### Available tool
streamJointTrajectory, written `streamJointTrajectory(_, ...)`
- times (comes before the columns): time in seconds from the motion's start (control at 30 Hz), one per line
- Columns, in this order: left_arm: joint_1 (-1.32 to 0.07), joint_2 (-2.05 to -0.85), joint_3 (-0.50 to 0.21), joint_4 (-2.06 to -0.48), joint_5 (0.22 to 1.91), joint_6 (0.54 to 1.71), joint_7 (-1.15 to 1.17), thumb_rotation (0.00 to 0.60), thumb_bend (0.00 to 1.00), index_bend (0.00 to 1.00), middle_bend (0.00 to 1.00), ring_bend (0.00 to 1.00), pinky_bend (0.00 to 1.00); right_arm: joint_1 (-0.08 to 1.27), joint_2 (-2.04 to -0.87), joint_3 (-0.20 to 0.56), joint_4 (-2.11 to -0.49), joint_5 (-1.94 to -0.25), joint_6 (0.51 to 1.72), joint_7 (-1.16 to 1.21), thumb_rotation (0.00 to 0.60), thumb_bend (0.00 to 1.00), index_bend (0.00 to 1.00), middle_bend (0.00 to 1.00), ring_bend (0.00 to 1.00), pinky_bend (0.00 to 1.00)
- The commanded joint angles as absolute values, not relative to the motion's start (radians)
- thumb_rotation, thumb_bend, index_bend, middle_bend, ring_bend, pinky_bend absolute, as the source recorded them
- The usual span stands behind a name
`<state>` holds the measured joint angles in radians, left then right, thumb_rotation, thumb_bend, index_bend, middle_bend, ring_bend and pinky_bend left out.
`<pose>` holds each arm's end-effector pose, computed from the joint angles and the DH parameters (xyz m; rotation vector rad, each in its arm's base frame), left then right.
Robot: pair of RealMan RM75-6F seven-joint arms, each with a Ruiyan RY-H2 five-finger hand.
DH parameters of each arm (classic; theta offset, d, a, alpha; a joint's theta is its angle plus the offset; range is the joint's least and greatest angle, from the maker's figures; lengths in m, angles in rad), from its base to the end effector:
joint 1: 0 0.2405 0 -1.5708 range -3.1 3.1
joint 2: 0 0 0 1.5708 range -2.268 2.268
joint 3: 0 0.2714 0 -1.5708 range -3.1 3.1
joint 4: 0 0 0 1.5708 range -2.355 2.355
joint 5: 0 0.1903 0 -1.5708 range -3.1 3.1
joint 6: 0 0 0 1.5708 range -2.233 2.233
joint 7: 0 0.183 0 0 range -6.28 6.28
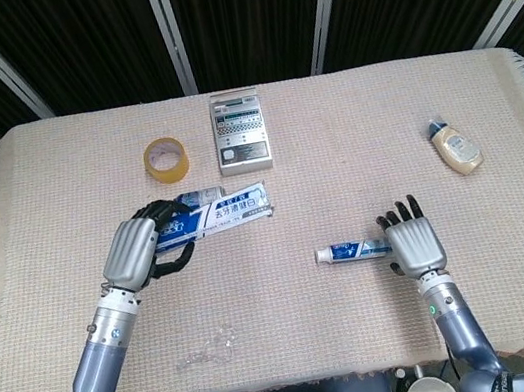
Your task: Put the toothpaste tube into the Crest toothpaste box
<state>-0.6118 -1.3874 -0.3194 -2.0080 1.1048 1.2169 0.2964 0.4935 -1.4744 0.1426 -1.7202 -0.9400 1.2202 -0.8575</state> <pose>-0.0873 0.3398 0.0854 -1.5656 -1.1827 -1.3926 -0.2304 -0.3228 0.0308 1.6724 -0.8323 0.5324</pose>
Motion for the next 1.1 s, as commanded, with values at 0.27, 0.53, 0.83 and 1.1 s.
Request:
streamJointTrajectory(0.27, -0.616, -1.395, -0.299, -2.003, 1.092, 1.243, 0.325, 0.600, 0.39, 0.35, 0.33, 0.25, 0.29, 0.508, -1.499, 0.129, -1.659, -0.925, 1.204, -0.818, 0.600, 0.18, 0.35, 0.33, 0.15, 0.00)
streamJointTrajectory(0.53, -0.621, -1.407, -0.292, -1.980, 1.081, 1.244, 0.315, 0.600, 0.39, 0.36, 0.33, 0.25, 0.29, 0.514, -1.509, 0.122, -1.641, -0.926, 1.206, -0.800, 0.600, 0.18, 0.38, 0.39, 0.16, 0.00)
streamJointTrajectory(0.83, -0.626, -1.417, -0.292, -1.952, 1.076, 1.249, 0.303, 0.600, 0.39, 0.36, 0.33, 0.25, 0.29, 0.523, -1.529, 0.118, -1.604, -0.931, 1.197, -0.777, 0.600, 0.18, 0.39, 0.43, 0.18, 0.00)
streamJointTrajectory(1.1, -0.628, -1.417, -0.290, -1.952, 1.075, 1.251, 0.302, 0.600, 0.39, 0.36, 0.33, 0.25, 0.29, 0.534, -1.548, 0.116, -1.589, -0.927, 1.192, -0.779, 0.600, 0.18, 0.39, 0.43, 0.18, 0.00)
